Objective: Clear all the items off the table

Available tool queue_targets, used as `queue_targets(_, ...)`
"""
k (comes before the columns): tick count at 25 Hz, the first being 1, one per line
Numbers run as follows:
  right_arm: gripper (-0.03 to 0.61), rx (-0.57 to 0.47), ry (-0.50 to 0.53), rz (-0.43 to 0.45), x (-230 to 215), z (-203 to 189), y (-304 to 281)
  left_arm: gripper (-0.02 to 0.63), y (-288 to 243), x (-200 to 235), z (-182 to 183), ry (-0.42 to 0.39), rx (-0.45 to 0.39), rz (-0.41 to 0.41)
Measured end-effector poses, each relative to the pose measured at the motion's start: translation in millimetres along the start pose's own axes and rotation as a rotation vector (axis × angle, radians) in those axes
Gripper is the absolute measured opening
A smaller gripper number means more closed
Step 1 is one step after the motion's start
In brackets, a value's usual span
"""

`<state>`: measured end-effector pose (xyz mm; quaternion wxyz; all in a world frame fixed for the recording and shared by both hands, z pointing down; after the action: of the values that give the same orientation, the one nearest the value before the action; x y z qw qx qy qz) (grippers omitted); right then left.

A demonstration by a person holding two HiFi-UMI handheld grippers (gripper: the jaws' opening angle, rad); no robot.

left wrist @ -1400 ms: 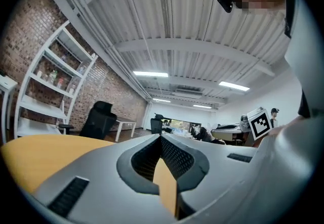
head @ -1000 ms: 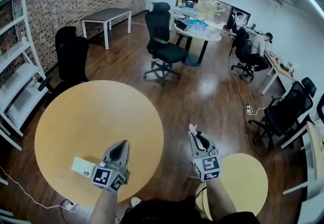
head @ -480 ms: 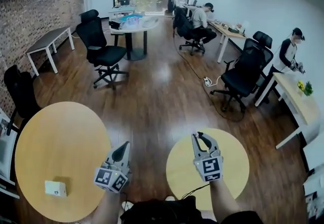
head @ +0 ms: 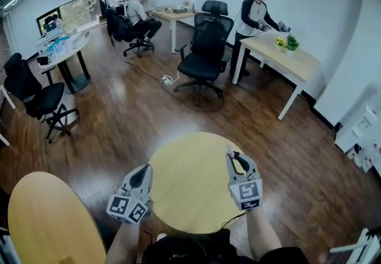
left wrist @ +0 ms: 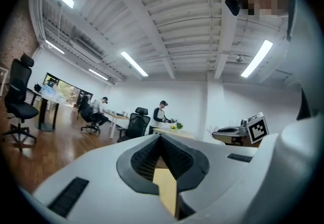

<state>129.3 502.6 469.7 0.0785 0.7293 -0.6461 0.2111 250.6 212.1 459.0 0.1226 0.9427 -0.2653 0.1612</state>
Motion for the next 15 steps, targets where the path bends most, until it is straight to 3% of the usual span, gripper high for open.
queue_targets(4, 0.055, 0.08, -0.035, -0.133, -36, -31, 39, -0.008, -44, -28, -24, 0.023, 0.065, -0.138)
queue_targets(7, 0.055, 0.119, -0.065, -0.191, -49, -51, 63, -0.008, -62, -44, -42, 0.034, 0.105, -0.197)
queue_targets(15, 0.055, 0.211, -0.118, -0.208, -53, -90, 85, -0.008, -78, -58, -66, 0.049, 0.186, -0.225)
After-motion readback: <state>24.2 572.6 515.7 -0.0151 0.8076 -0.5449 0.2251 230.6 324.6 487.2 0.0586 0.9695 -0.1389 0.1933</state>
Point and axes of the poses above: the fingertips, and each gripper's own axes: y backward along the fingers, x to its left, z out of its top, the point moved 5 cm from there along y, backward along the fingers, and after that the axes turned 10 degrees about y, right-handed, at the moved point
